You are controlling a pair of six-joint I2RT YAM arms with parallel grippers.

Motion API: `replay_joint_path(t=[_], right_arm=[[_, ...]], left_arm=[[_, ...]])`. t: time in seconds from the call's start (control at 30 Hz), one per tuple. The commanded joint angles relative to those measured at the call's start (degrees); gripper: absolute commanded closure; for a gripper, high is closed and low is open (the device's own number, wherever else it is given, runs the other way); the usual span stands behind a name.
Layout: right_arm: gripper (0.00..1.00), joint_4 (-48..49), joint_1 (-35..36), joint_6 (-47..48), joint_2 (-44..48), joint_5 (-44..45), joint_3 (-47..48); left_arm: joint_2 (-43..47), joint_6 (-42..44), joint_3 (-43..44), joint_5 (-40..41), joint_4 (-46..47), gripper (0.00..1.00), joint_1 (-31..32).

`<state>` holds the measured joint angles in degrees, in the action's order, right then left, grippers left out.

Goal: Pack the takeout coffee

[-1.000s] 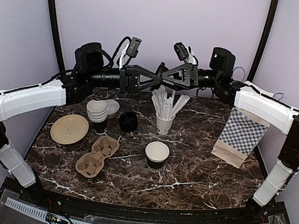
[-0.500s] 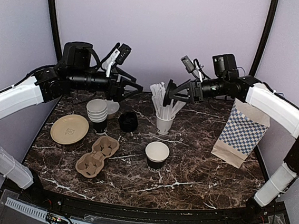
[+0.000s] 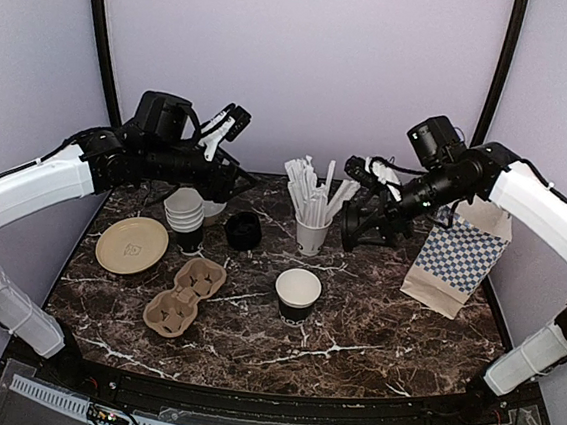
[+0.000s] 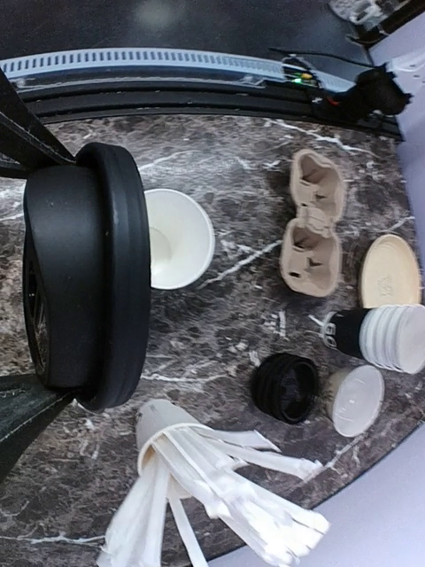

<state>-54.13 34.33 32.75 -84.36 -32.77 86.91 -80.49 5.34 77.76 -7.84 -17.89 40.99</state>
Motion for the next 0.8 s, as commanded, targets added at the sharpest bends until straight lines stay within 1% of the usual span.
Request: replay_joint_path(t=[0.0, 0.17, 0.27, 0.4, 0.57, 0.67, 0.77], right_arm=[[0.29, -6.78, 3.33, 7.06, 1.06, 11.05, -5.57], [0.29, -9.14, 7.11, 7.18, -1.57, 21.49, -11.82], [0.30, -8.75, 9.10, 6.02, -3.66, 26.01, -15.92], [0.30, -4.95, 10.23, 4.27, -6.39, 28.60, -19.93], [0.29, -2.08, 11.85, 2.60, -9.79, 29.62, -21.68], [0.29, -0.13, 12.29, 1.12, -11.98, 31.71, -22.46], [0.22, 1.33, 12.26, 0.40, -12.67, 31.98, -23.23]], left_arm=[[0.16, 1.05, 0.73, 1.75, -1.39, 0.35, -0.27], [-0.33, 1.93, 1.36, 2.92, -2.49, 0.35, -0.29], [-0.62, 2.31, 1.78, 3.02, -2.57, 0.35, -0.23], [-0.85, 2.55, 1.39, 2.89, -1.96, 0.35, -0.35], [-1.44, 2.98, 0.82, 2.44, -1.84, 0.35, -0.30], [-1.51, 3.09, 0.28, 2.24, -1.63, 0.35, -0.31], [-1.41, 3.17, -0.08, 1.73, -1.53, 0.35, -0.31]])
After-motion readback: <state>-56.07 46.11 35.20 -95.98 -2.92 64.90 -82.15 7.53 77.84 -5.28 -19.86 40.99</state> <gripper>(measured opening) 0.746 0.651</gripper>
